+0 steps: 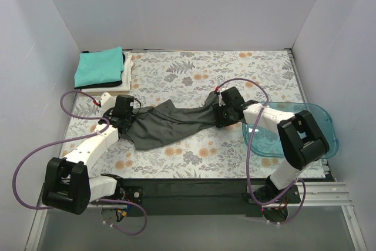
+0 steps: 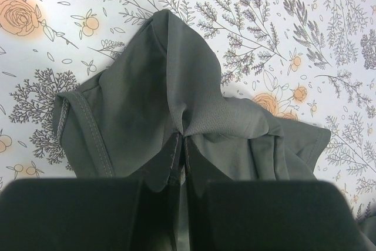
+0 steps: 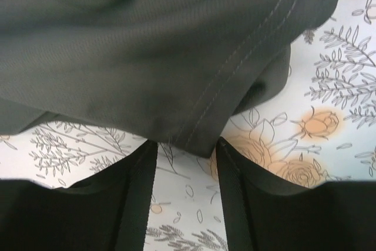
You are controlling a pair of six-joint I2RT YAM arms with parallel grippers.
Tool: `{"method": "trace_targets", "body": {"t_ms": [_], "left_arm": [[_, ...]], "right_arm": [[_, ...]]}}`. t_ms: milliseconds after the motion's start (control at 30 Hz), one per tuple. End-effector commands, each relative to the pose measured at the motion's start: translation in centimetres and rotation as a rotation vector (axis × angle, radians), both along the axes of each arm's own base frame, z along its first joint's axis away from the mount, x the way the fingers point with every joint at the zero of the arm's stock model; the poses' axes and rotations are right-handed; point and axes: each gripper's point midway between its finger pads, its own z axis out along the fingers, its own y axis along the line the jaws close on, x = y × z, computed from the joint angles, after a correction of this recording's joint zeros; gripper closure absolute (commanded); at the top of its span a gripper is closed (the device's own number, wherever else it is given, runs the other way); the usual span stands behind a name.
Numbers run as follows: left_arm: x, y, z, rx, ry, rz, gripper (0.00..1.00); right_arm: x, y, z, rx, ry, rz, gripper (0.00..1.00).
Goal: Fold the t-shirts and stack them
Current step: Flatten the tshirt out
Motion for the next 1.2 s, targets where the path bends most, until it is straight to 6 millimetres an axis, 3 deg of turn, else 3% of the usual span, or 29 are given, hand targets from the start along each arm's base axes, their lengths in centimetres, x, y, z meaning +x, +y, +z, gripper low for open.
{"method": "trace_targets", "body": {"t_ms": [0, 167, 267, 300, 367, 467, 533, 633, 733, 800, 900, 933, 1000, 1033, 1067, 1100, 1133, 1167], "left_arm": [[0.0, 0.4, 0.8, 0.003, -0.032, 0.018, 1.00], [-0.2, 0.7, 0.9, 0.015, -0.032, 0.023, 1.00], [-0.1, 0.6, 1.3, 0.006, -0.044, 0.020, 1.00], [0.0, 0.5, 1.4, 0.003, -0.047, 0.018, 1.00], [-0.1, 0.4, 1.6, 0.000, -0.055, 0.015, 1.00], [-0.2, 0.6, 1.9, 0.007, -0.064, 0.016, 1.00], [-0.3, 0.7, 2.2, 0.006, -0.071, 0.025, 1.00], [-0.2, 0.6, 2.9, -0.004, -0.088, 0.022, 1.00], [-0.1, 0.5, 4.6, -0.019, -0.127, 0.022, 1.00], [-0.1, 0.5, 5.6, -0.018, -0.147, 0.010, 1.00], [0.3, 0.4, 10.2, -0.026, -0.258, -0.006, 1.00], [0.4, 0.4, 13.0, -0.040, -0.329, -0.010, 1.00], [0.2, 0.3, 16.3, -0.052, -0.408, -0.024, 1.00], [-0.2, 0.4, 20.0, -0.069, -0.497, -0.029, 1.00], [-0.4, 0.3, 21.8, -0.074, -0.537, -0.044, 1.00], [-0.8, 0.4, 23.4, -0.075, -0.576, -0.048, 1.00], [-1.6, 0.7, 27.1, -0.083, -0.664, -0.046, 1.00], [-2.1, 0.9, 29.0, -0.080, -0.712, -0.043, 1.00]], "right_arm": [[1.7, 1.2, 0.7, 0.024, -0.057, 0.017, 0.50], [1.7, 1.7, 0.7, 0.038, -0.055, 0.047, 0.54], [1.9, 1.7, 1.1, 0.038, -0.070, 0.052, 0.62], [2.0, 1.7, 1.3, 0.040, -0.078, 0.052, 0.75], [2.0, 1.7, 1.7, 0.040, -0.095, 0.063, 0.88], [2.4, 1.7, 2.5, 0.044, -0.125, 0.066, 0.98], [2.5, 1.7, 3.0, 0.049, -0.140, 0.067, 0.99], [2.7, 1.1, 4.4, 0.044, -0.192, 0.047, 0.99], [2.9, 0.6, 7.5, 0.067, -0.281, 0.032, 0.99], [3.0, 0.1, 10.7, 0.089, -0.367, 0.017, 0.99], [2.9, -0.3, 15.8, 0.134, -0.498, 0.020, 0.99], [3.0, -0.4, 17.8, 0.153, -0.542, 0.018, 0.99], [2.5, -0.7, 21.8, 0.186, -0.628, 0.026, 0.99], [2.1, -1.0, 23.3, 0.195, -0.653, 0.030, 0.99], [1.8, -1.2, 26.6, 0.225, -0.726, 0.035, 0.99], [1.5, -1.3, 28.3, 0.239, -0.760, 0.039, 0.99], [1.1, -1.5, 29.6, 0.244, -0.778, 0.046, 0.99], [0.4, -1.9, 33.0, 0.279, -0.846, 0.045, 0.99]]}}
